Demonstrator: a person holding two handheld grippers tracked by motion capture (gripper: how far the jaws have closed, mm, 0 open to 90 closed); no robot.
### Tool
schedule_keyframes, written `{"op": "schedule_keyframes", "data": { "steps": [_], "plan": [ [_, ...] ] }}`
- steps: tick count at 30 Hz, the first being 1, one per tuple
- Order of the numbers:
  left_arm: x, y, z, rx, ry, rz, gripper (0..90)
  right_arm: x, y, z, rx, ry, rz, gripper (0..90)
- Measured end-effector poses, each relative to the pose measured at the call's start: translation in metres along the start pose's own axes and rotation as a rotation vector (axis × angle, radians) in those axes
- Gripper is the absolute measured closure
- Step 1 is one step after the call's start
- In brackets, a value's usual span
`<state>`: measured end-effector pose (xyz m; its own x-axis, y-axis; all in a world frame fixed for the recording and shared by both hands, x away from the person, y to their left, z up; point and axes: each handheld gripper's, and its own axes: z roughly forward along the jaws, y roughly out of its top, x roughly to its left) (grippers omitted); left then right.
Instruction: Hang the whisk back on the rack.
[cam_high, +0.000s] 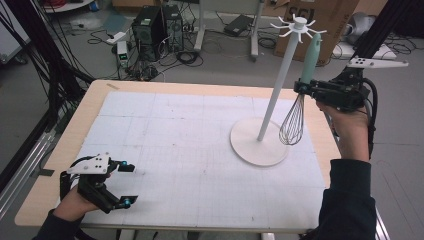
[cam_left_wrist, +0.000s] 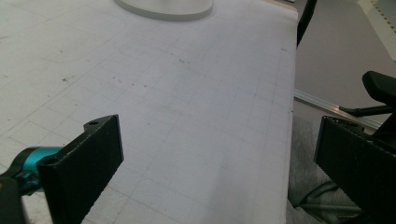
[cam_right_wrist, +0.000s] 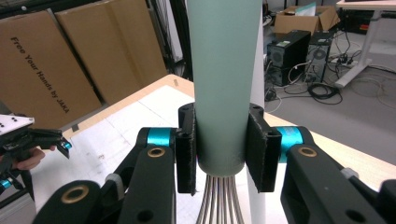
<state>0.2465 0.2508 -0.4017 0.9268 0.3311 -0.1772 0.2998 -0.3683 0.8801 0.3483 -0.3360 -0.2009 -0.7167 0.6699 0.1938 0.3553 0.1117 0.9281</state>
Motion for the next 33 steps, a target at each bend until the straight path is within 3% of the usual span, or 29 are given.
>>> {"op": "schedule_keyframes", "data": {
  "steps": [7, 15, 20, 24, 29, 33],
  "plan": [
    [0.000, 0.000, 0.000, 0.000, -0.002, -0.005, 1.9, -0.003, -0.001, 0.000, 0.004, -0.006, 0.030, 61.2],
    [0.000, 0.000, 0.000, 0.000, -0.002, -0.002, 1.9, -0.002, -0.005, -0.004, 0.002, 0.008, 0.025, 54.1],
    [0.000, 0.000, -0.001, -0.006, -0.003, -0.009, 1.9, 0.010, -0.010, -0.006, 0.018, 0.022, -0.009, 48.4],
    [0.001, 0.000, -0.002, -0.008, -0.003, -0.006, 1.9, 0.021, -0.014, -0.007, 0.011, 0.062, -0.034, 44.5],
    [0.001, 0.001, -0.002, -0.009, 0.000, -0.006, 1.9, 0.034, -0.020, -0.004, -0.006, 0.102, -0.064, 31.3],
    [0.002, 0.001, -0.003, -0.019, 0.001, -0.013, 1.9, 0.045, -0.027, 0.003, -0.006, 0.160, -0.084, 18.7]
  ]
}}
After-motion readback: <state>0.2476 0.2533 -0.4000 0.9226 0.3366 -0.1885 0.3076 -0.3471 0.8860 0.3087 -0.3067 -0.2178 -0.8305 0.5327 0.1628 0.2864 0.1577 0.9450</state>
